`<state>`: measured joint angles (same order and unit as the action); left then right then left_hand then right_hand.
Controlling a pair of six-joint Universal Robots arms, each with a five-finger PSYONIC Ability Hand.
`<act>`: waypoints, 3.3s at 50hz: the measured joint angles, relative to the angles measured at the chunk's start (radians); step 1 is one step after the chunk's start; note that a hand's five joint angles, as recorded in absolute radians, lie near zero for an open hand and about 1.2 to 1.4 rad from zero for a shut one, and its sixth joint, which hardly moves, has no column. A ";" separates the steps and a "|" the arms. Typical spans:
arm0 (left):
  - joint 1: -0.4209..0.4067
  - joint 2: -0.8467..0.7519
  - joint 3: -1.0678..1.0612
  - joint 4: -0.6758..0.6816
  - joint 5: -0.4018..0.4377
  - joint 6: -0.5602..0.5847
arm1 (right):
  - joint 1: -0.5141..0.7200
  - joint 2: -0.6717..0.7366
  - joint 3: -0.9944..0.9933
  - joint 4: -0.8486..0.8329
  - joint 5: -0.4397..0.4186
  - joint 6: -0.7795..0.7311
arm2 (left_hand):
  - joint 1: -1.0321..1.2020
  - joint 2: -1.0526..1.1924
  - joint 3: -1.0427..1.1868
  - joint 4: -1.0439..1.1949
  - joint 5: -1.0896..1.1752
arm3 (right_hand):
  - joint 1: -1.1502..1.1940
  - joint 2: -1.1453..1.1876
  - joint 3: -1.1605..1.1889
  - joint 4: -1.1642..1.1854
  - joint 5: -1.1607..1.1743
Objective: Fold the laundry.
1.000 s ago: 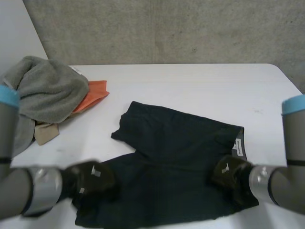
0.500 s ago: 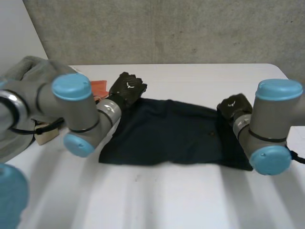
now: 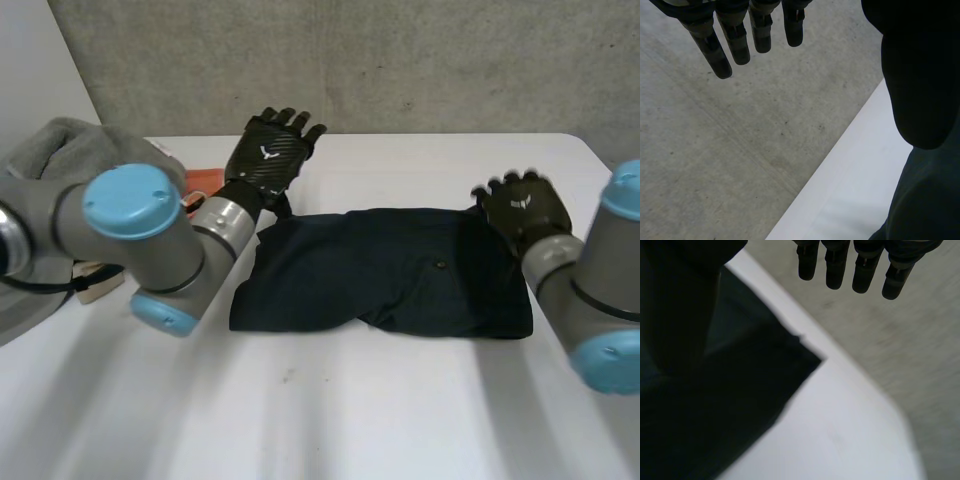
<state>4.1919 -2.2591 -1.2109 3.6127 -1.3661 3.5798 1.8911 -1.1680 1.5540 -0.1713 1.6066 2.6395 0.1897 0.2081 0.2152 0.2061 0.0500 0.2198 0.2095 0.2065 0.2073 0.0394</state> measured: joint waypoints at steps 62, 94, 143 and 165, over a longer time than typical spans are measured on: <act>0.064 0.378 -0.389 -0.047 -0.069 -0.170 | 0.222 0.001 0.032 -0.238 -0.454 0.029 | 0.000 0.000 0.000 0.000 0.000 | -0.003 -0.001 -0.003 -0.001 0.000; -0.251 0.070 -0.153 -0.306 -0.153 -0.092 | -0.072 0.009 -0.087 0.143 -0.369 0.381 | 0.249 0.225 0.217 0.230 0.216 | -0.003 -0.001 -0.003 -0.001 0.000; -0.157 0.263 -0.351 -0.257 -0.137 0.104 | 0.104 0.334 -0.431 0.307 -0.265 0.240 | 0.034 0.003 0.006 0.007 0.003 | -0.021 -0.008 -0.003 -0.001 0.000; -0.153 -0.063 0.147 -0.577 -0.166 -0.253 | 0.036 0.220 -0.311 0.238 -0.321 0.317 | 0.033 0.002 0.006 0.007 0.003 | -0.021 -0.008 -0.003 -0.001 0.000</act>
<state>4.0385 -2.3217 -1.0635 3.0358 -1.5324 3.3268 1.9271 -0.9482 1.2434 0.0668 1.2858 2.9562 0.2231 0.2097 0.2207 0.2128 0.0527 0.1989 0.2016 0.2040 0.2064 0.0391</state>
